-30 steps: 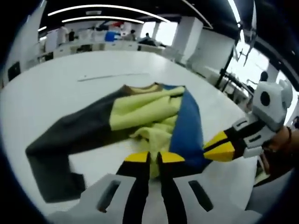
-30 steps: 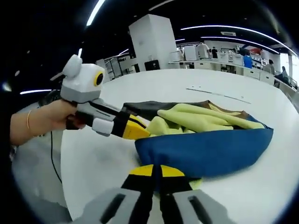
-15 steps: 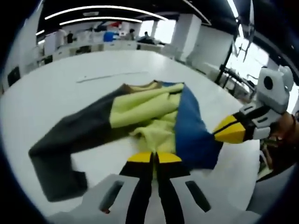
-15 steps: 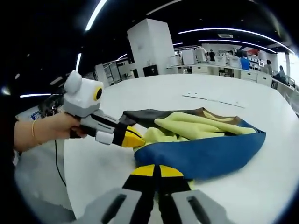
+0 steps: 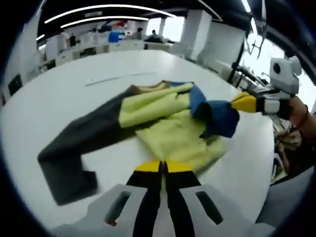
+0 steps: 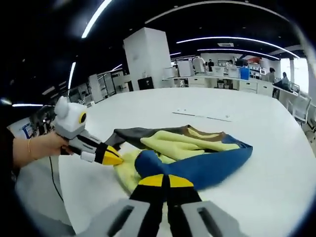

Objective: Fold the garment on the visible template until the final outline fits inside the template.

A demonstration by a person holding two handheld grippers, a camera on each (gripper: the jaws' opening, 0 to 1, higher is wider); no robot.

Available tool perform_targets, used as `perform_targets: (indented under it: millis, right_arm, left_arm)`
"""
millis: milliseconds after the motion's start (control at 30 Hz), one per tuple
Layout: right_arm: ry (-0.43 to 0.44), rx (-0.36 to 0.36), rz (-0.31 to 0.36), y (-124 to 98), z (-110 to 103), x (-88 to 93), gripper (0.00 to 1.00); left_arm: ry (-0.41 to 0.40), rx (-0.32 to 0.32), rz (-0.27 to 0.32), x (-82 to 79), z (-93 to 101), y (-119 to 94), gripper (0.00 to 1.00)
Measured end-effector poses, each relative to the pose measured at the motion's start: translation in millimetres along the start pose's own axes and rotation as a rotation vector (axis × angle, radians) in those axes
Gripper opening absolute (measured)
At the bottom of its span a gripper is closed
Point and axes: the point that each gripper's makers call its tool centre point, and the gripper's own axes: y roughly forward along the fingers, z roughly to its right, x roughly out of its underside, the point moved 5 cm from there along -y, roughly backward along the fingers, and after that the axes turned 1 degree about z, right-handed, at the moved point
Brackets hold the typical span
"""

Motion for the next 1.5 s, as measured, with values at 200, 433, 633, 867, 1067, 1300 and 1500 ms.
perform_targets:
  millis: [200, 433, 633, 867, 1067, 1300, 1500]
  right_arm:
    - [-0.002, 0.078, -0.009, -10.0, 28.7, -0.5, 0.0]
    - [-0.001, 0.189, -0.027, -25.7, 69.0, -0.2, 0.0]
    - [0.013, 0.295, -0.039, -39.5, 107.6, -1.3, 0.0]
    - [0.028, 0.395, -0.082, -51.7, 144.7, 8.5, 0.0]
    - [0.042, 0.482, -0.116, -67.3, 178.3, 18.1, 0.0]
    - [0.058, 0.527, -0.147, -79.7, 191.7, 28.1, 0.0]
    - [0.039, 0.548, -0.174, -85.5, 197.8, 34.2, 0.0]
  left_arm:
    - [-0.005, 0.002, -0.019, 5.3, 3.5, -5.9, 0.0]
    - [-0.006, 0.004, -0.028, 8.5, 8.4, -13.1, 0.0]
    - [-0.014, 0.003, -0.02, 8.2, 9.4, -16.7, 0.0]
    - [-0.023, -0.002, -0.02, 9.7, 8.6, -19.6, 0.0]
    - [-0.028, -0.009, -0.02, 11.7, 7.0, -22.1, 0.0]
    - [-0.035, -0.009, -0.02, 13.8, 6.1, -24.9, 0.0]
    - [-0.044, -0.012, -0.017, 15.7, 5.4, -28.8, 0.0]
